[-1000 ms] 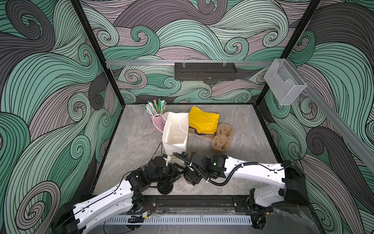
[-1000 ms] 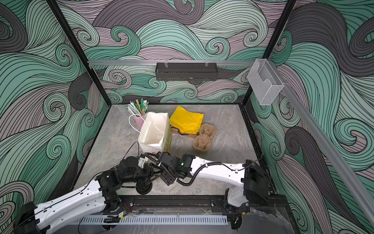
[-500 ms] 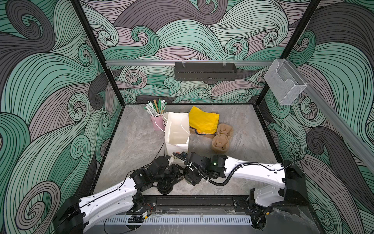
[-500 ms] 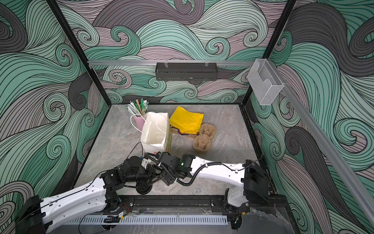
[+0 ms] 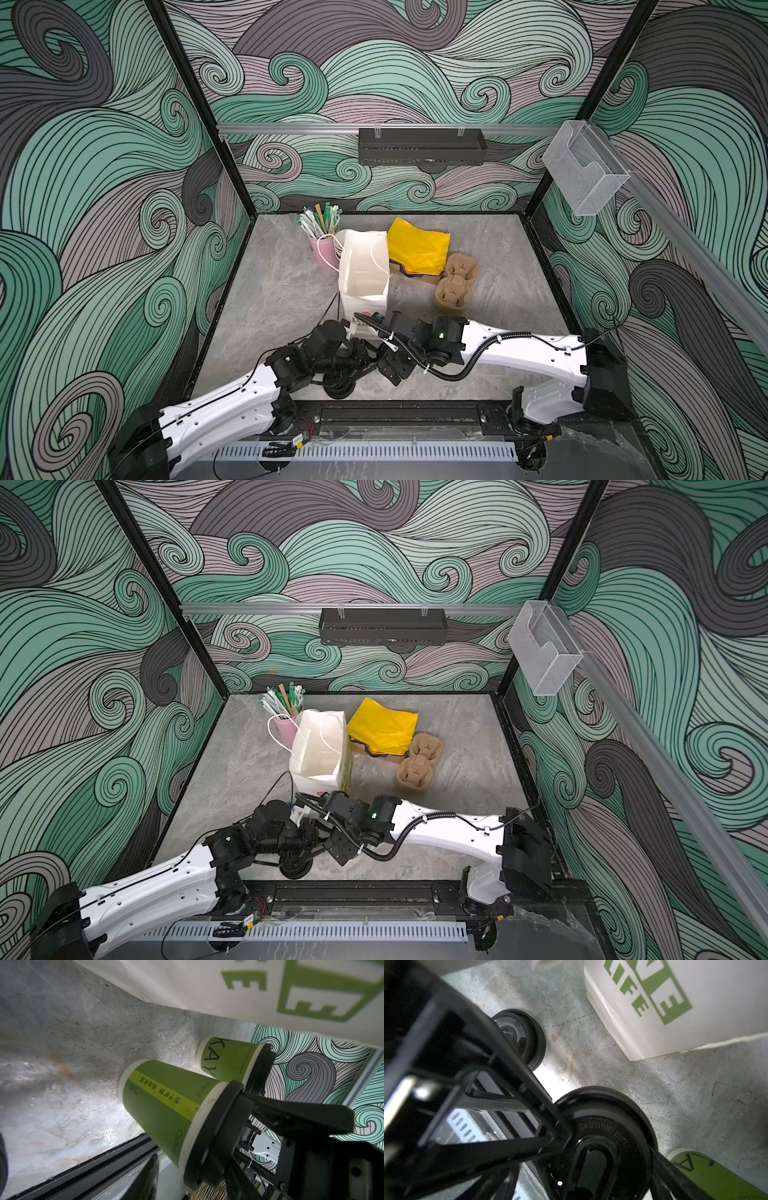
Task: Pack a coffee takeout order
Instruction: Close the lid on the coffee cup.
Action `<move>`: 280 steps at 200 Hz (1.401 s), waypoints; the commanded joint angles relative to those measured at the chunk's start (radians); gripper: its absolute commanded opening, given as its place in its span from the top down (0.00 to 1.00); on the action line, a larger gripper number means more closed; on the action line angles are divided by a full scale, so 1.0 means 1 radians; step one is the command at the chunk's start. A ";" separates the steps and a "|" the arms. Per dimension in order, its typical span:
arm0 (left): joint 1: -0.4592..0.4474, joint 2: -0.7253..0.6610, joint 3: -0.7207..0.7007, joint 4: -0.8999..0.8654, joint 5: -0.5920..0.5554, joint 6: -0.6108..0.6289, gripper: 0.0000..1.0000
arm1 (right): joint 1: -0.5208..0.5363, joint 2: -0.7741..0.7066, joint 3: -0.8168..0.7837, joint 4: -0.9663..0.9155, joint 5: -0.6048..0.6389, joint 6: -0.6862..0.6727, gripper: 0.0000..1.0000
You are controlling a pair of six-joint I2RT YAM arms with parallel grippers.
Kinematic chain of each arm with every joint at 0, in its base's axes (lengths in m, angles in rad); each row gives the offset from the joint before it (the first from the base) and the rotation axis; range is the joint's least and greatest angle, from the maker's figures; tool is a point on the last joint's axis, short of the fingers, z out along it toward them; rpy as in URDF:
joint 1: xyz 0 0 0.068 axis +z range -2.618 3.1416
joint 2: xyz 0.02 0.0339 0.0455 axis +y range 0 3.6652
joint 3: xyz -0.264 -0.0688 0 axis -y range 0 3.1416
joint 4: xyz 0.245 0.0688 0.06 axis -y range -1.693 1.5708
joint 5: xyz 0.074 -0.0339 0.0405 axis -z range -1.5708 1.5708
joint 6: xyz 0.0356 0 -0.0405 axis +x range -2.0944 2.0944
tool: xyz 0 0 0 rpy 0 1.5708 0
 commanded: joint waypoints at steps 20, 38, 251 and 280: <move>-0.005 0.026 0.000 -0.114 -0.015 0.011 0.51 | -0.009 -0.053 0.058 -0.072 0.010 0.030 0.06; -0.005 0.029 0.000 -0.110 -0.015 0.010 0.51 | -0.016 -0.087 0.077 -0.081 0.025 0.037 0.05; -0.010 0.045 0.023 -0.118 -0.029 0.011 0.51 | -0.016 -0.347 -0.254 0.028 -0.085 0.734 0.63; -0.010 0.054 0.024 -0.117 -0.028 0.014 0.51 | -0.017 -0.318 -0.254 0.042 -0.090 0.725 0.64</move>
